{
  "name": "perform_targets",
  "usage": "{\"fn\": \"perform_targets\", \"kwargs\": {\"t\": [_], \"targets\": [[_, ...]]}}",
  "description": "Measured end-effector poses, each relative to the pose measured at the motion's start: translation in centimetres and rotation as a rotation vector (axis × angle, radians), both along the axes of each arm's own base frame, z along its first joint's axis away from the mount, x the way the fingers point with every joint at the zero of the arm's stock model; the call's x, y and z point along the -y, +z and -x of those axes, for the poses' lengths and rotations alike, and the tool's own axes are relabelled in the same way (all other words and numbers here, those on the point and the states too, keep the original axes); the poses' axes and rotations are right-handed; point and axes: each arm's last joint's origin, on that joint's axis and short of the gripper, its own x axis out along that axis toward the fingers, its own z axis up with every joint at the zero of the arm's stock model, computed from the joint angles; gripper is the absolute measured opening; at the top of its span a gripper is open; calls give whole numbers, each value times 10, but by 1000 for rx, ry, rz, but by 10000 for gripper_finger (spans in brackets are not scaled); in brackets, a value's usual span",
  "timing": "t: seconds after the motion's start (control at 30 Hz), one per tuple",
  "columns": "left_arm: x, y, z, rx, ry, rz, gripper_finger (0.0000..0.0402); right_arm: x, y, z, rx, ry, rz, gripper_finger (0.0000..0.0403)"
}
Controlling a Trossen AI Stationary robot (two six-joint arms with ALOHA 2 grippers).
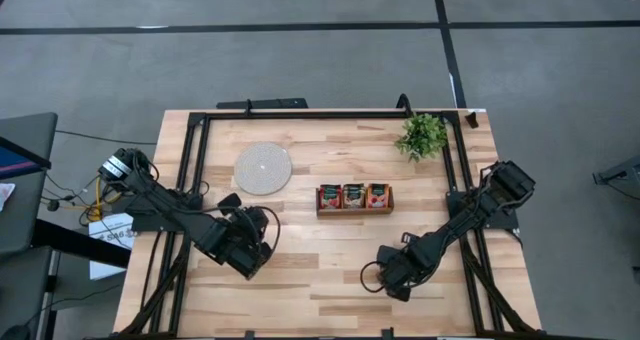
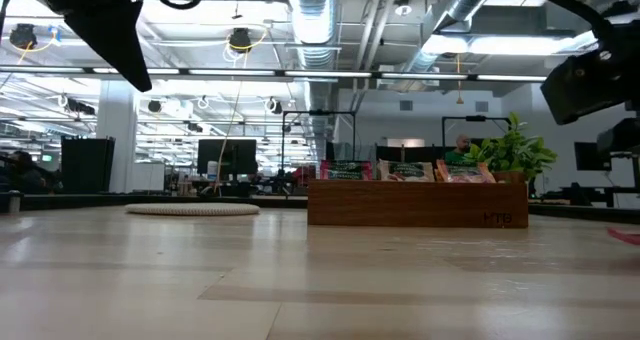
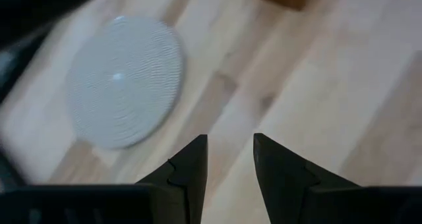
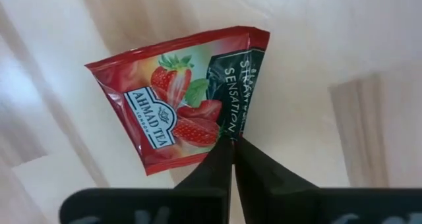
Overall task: Pick & Place Tea
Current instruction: Put the red tea bag into the left section of the wooden organizer
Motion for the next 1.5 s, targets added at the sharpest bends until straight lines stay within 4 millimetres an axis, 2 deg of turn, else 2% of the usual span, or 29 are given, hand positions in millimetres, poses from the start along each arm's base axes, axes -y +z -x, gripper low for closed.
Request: {"fn": "perform_targets", "kwargs": {"t": [0.17,0.3,0.47,0.67,0.87,1.1,1.27,1.5], "targets": [[8,0,-10,34,-114,50,115,6,11,5,29,-77,42,2],[13,2,-19,76,-205,61,115,6,27,8,90,-103,71,1],[12,6,-32,158,-247,78,115,1,58,1,168,-64,152,1],[3,19,-55,314,-243,109,115,0,91,-24,240,51,303,0],[-11,51,-77,458,-186,174,115,0,116,-57,279,189,470,0],[-27,80,-94,566,-215,358,115,5,138,-92,353,297,584,0],[-37,88,-100,602,-202,447,115,11,155,-103,397,310,608,0],[-44,89,-103,637,-125,535,115,18,169,-107,424,289,594,0]]}}
